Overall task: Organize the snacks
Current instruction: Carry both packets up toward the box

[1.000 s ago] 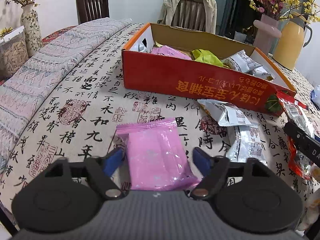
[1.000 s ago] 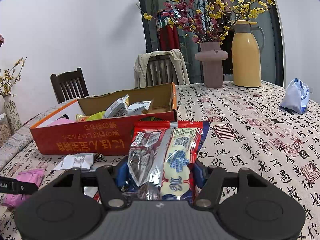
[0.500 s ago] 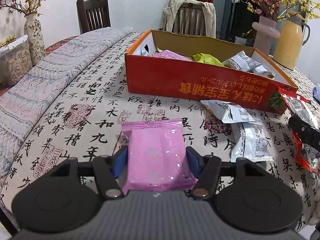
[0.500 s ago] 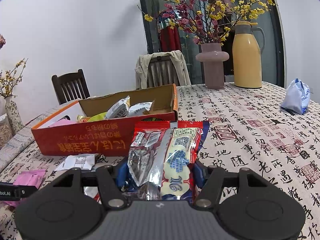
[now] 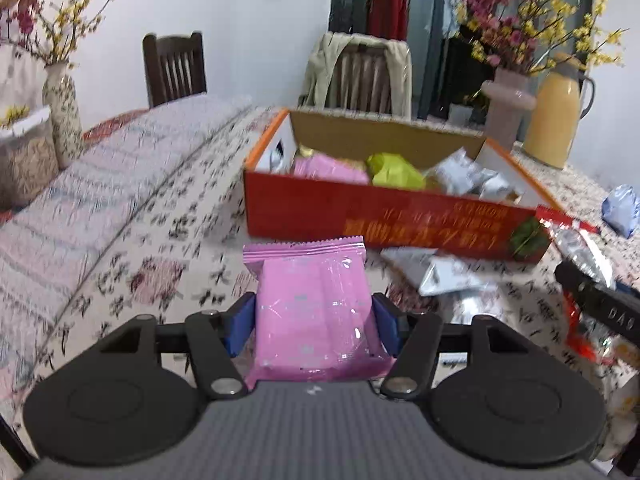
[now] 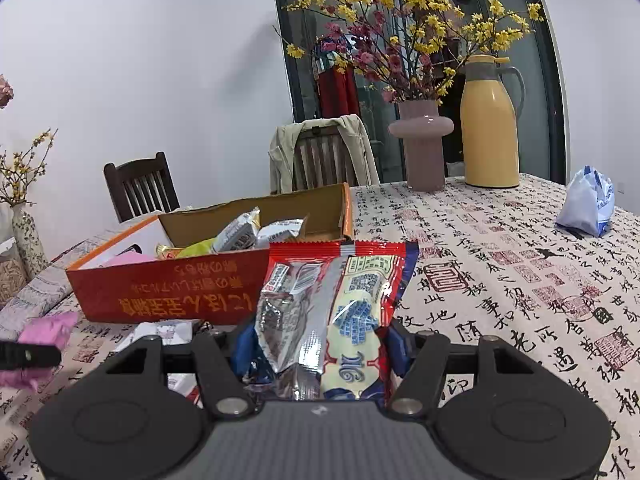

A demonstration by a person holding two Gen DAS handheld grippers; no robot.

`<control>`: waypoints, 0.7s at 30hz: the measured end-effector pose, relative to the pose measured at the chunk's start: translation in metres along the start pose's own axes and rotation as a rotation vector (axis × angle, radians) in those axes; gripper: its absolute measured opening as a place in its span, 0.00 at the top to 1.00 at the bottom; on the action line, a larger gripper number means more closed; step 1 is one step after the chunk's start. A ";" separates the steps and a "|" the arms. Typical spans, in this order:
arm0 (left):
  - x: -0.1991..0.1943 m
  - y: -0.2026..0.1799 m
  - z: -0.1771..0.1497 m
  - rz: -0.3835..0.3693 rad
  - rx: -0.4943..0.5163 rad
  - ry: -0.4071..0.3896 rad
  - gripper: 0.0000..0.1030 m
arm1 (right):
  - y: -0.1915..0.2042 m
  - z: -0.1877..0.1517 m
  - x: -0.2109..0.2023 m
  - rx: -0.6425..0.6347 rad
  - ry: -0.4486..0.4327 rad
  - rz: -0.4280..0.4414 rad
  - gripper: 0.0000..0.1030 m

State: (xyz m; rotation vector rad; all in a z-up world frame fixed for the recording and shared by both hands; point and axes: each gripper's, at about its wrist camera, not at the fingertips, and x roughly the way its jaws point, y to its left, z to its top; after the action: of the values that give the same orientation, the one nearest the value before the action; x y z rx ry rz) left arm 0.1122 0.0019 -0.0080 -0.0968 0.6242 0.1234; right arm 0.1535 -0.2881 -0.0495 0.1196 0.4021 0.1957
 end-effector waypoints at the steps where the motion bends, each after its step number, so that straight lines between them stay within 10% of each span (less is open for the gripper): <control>1: -0.002 -0.001 0.003 -0.003 0.003 -0.011 0.39 | 0.001 0.001 -0.002 0.000 -0.005 0.005 0.40; 21: -0.001 -0.030 0.083 -0.049 0.026 -0.188 0.39 | 0.040 0.070 0.007 -0.078 -0.123 0.068 0.40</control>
State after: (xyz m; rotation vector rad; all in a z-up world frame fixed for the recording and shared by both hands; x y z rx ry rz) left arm 0.1638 -0.0171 0.0615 -0.0743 0.4357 0.0759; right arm 0.1814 -0.2531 0.0174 0.0679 0.2682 0.2692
